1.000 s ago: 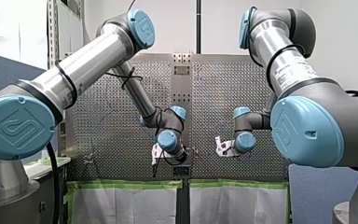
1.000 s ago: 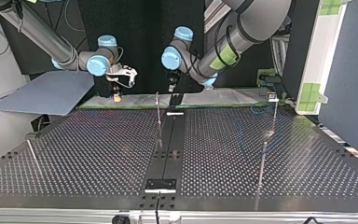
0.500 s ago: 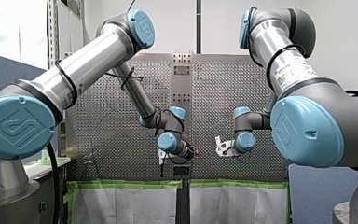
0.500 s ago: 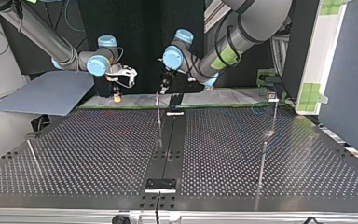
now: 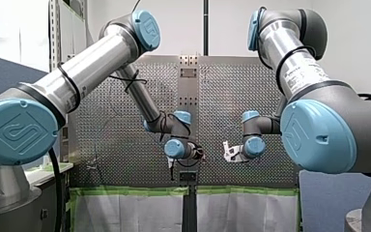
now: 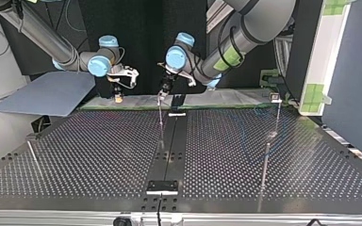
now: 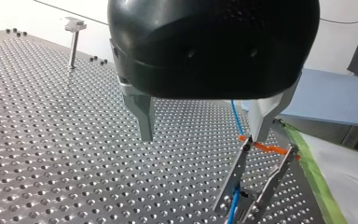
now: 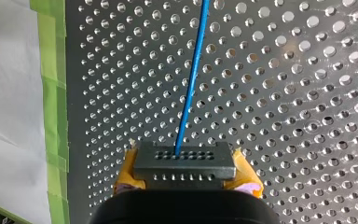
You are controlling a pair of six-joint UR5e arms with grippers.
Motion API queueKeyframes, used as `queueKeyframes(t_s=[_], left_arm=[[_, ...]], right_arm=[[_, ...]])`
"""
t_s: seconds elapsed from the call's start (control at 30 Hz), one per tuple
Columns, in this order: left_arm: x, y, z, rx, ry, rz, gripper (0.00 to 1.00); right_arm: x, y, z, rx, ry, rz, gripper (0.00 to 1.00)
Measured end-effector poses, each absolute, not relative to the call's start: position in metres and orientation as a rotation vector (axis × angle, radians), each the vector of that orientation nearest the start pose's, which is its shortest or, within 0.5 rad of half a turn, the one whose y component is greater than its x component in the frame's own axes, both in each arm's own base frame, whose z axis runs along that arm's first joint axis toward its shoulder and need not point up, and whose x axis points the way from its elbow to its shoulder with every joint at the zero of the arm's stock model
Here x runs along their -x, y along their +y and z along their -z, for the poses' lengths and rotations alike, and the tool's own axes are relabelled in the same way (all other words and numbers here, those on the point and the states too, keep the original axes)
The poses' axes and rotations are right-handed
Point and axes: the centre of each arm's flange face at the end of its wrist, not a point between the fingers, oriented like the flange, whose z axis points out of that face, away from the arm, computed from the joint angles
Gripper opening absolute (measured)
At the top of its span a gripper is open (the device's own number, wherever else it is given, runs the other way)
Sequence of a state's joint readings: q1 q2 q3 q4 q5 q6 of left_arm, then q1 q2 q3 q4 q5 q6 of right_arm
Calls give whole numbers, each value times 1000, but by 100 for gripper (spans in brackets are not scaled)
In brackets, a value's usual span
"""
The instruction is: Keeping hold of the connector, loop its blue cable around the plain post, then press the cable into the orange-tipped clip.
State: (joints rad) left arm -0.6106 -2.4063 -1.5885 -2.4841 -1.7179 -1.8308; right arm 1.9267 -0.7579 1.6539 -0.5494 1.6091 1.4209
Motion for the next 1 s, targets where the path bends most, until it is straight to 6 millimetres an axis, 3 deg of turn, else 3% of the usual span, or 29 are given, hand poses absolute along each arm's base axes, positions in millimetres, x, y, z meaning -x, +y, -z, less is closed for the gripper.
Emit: queueKeyframes(t_s=[0.43, 1.0], left_arm=[[-455, -462, -30, -80, 1854, 456, 100], [-454, -459, -30, -47, 1863, 423, 100]], right_arm=[[-335, -530, -21, -1790, -1088, -1116, 0], [-334, -531, -21, -1788, -1089, -1116, 0]])
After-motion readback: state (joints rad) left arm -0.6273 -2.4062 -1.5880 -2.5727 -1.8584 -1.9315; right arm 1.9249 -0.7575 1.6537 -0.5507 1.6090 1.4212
